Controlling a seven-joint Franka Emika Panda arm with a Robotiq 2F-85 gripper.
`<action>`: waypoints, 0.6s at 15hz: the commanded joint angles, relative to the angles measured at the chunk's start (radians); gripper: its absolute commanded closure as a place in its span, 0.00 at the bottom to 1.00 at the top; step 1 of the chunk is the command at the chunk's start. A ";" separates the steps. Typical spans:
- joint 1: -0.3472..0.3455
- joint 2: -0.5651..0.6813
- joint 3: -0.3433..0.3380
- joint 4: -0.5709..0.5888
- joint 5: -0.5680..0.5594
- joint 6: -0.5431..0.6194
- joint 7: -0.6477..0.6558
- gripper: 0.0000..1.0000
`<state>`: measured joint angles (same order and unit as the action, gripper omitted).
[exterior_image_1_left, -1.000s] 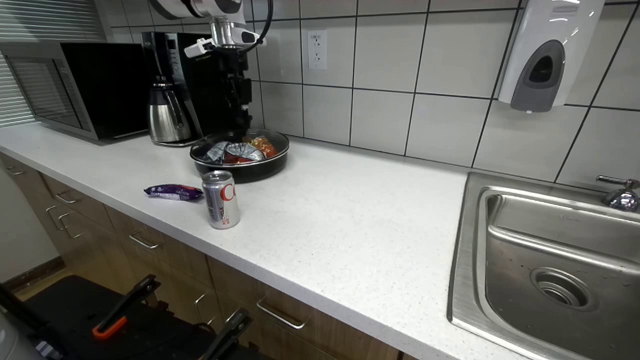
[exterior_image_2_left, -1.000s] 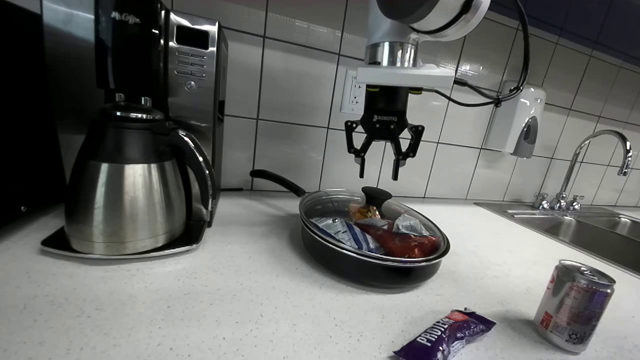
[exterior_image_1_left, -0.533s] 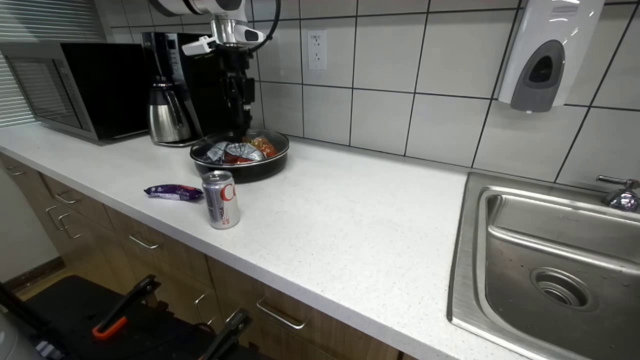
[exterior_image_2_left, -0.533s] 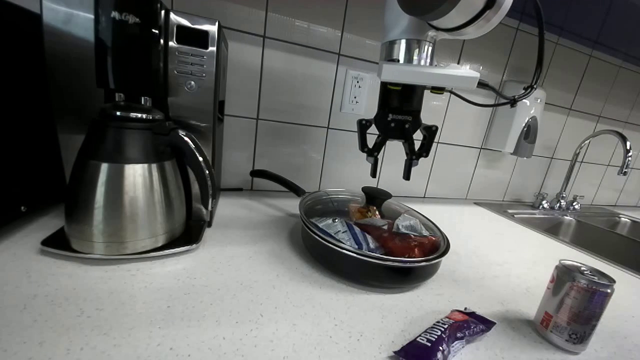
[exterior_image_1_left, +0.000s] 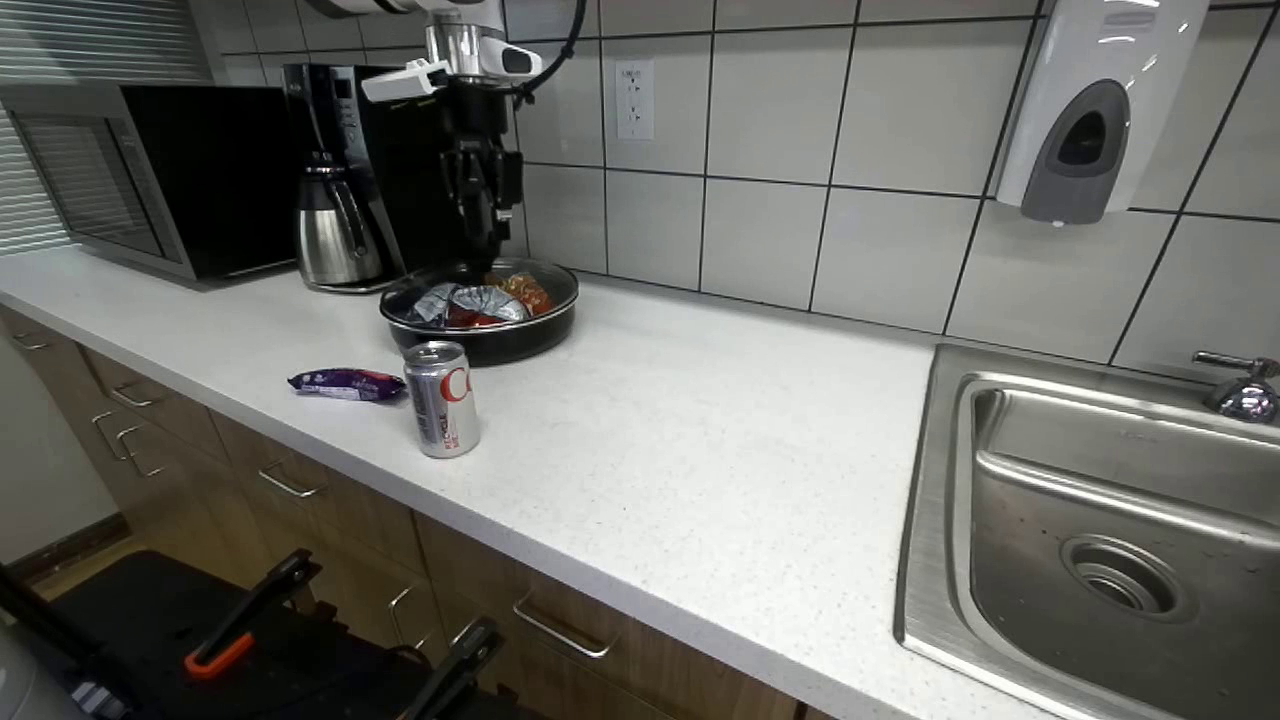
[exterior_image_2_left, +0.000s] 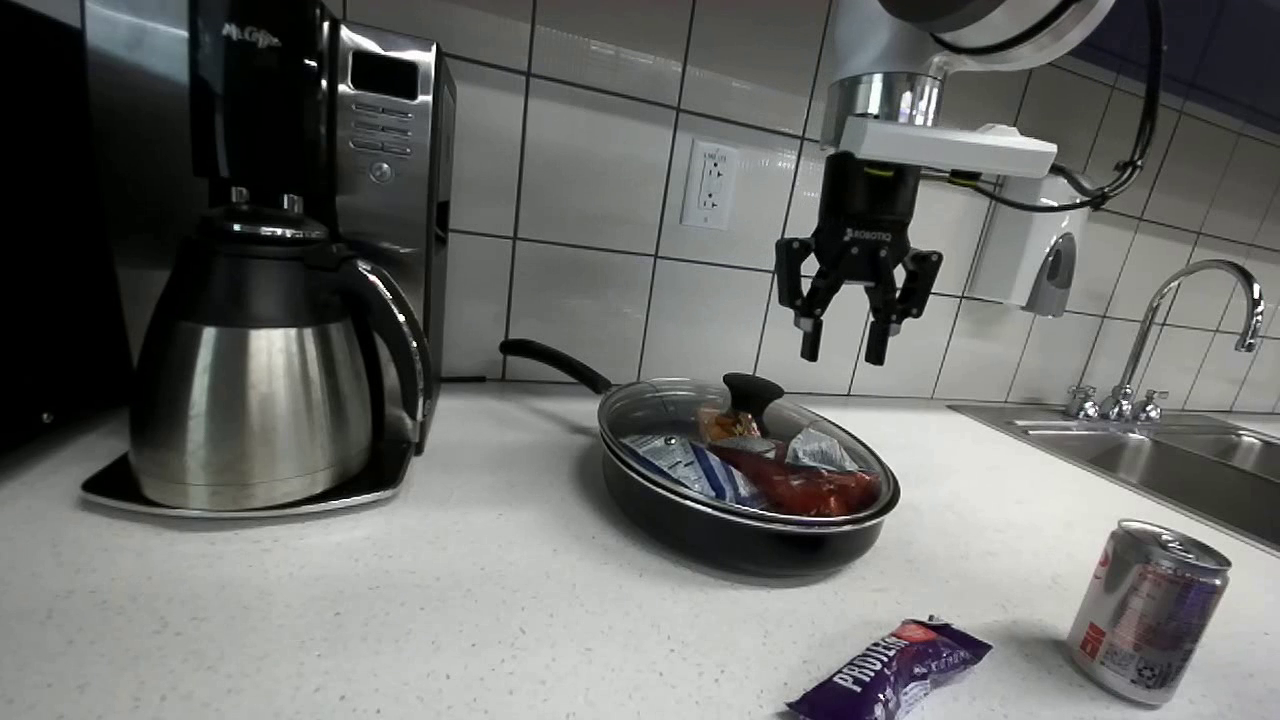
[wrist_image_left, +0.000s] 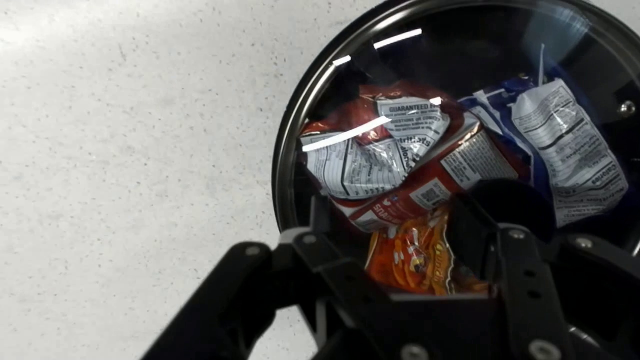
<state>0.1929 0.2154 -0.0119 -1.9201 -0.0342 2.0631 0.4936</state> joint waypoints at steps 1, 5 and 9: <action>-0.035 -0.103 0.021 -0.130 0.003 0.057 -0.057 0.61; -0.061 -0.157 0.017 -0.199 0.031 0.058 -0.071 0.12; -0.094 -0.155 0.009 -0.199 0.087 0.024 -0.042 0.00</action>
<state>0.1385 0.0898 -0.0121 -2.0966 0.0010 2.1060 0.4571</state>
